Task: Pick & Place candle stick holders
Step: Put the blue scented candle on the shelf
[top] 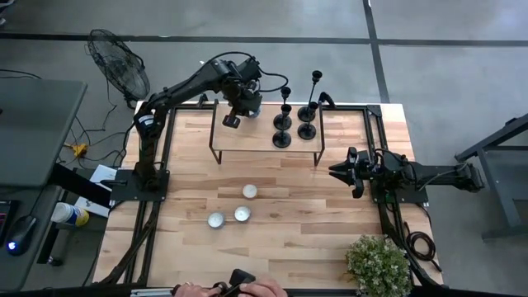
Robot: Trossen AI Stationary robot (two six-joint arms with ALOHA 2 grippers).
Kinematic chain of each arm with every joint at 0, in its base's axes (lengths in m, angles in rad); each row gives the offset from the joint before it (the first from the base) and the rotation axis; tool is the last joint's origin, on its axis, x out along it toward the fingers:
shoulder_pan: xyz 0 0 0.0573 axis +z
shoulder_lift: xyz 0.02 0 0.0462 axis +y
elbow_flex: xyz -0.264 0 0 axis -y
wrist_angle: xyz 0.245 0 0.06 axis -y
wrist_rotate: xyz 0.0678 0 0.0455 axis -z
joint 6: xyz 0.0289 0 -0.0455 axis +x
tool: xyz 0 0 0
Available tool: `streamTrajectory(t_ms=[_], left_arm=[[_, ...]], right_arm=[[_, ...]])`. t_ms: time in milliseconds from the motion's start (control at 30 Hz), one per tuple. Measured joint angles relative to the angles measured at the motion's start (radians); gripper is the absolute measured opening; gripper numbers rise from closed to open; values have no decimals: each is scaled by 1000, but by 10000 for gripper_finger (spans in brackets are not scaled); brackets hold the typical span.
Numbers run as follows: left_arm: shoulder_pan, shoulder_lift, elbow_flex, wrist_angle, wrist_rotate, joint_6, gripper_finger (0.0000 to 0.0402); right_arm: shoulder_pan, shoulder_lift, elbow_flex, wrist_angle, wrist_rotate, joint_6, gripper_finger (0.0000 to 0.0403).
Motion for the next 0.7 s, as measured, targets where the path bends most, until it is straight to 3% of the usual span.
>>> streamTrajectory(t_ms=[133,700], left_arm=[[0,1,0,-3,-44,-41,0],[7,15,1,1,-49,-94,1]], right_arm=[[0,0,0,0,0,0,98],[0,0,0,0,0,0,98]])
